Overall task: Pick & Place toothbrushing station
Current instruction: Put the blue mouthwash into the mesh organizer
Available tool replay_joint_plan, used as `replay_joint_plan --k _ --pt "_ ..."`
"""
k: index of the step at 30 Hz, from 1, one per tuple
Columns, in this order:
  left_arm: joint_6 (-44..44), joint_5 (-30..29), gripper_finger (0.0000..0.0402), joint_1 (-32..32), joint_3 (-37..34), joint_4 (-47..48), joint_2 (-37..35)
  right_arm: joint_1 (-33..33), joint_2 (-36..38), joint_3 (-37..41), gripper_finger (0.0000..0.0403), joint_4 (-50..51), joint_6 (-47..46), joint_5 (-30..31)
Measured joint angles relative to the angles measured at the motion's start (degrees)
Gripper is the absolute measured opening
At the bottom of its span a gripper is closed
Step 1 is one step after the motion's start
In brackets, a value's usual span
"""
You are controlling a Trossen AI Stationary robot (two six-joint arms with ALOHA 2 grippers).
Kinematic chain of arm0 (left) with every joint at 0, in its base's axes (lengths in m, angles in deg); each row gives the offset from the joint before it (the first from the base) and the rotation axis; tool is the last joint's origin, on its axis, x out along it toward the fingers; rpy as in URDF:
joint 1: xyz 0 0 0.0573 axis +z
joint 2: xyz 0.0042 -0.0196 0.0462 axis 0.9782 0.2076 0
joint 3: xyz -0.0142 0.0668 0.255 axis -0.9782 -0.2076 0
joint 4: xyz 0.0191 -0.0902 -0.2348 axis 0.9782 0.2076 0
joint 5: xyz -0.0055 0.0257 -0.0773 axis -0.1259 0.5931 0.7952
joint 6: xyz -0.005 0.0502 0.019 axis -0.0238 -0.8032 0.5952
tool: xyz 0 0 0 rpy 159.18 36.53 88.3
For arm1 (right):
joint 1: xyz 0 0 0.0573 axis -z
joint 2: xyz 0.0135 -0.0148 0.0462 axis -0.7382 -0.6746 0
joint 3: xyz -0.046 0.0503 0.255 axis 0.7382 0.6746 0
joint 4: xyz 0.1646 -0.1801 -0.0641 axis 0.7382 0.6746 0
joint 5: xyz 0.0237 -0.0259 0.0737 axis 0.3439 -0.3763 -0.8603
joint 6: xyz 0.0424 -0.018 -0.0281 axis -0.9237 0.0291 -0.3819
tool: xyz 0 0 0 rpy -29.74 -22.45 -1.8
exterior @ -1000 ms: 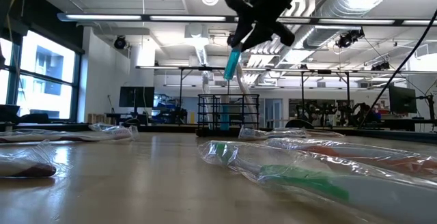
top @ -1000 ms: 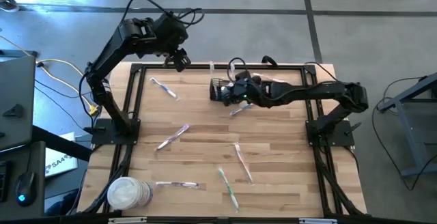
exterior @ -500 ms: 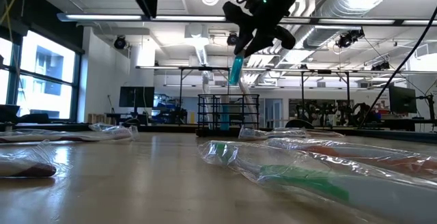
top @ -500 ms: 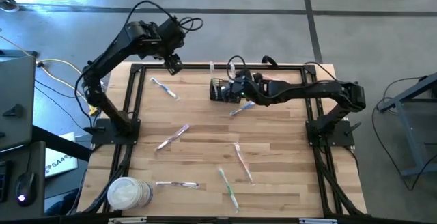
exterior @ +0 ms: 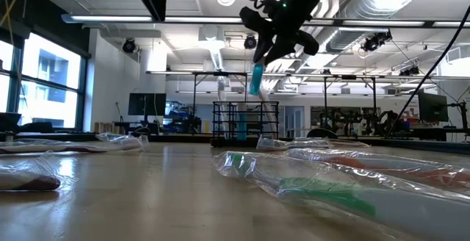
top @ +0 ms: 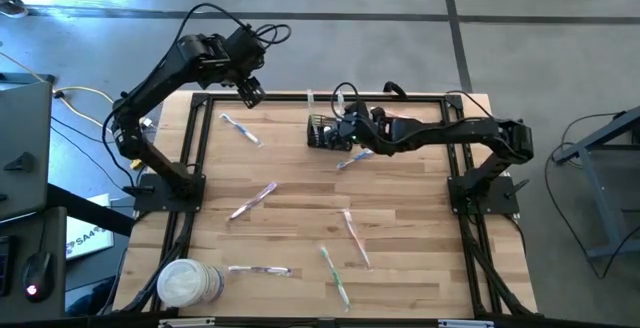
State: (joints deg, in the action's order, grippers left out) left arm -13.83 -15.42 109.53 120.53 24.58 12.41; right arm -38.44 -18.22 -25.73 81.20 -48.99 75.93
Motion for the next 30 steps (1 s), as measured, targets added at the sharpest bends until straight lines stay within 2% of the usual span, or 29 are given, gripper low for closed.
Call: replay_joint_plan --k 13,30 --pt "0.12 1.43 0.0221 -0.02 -0.01 0.21 0.11 -0.01 -0.04 0.00 0.0088 0.02 -0.05 0.11" --pt "1.51 2.11 0.0221 -0.02 -0.01 0.75 0.11 0.01 -3.82 0.04 0.0088 0.19 0.35 -0.81"
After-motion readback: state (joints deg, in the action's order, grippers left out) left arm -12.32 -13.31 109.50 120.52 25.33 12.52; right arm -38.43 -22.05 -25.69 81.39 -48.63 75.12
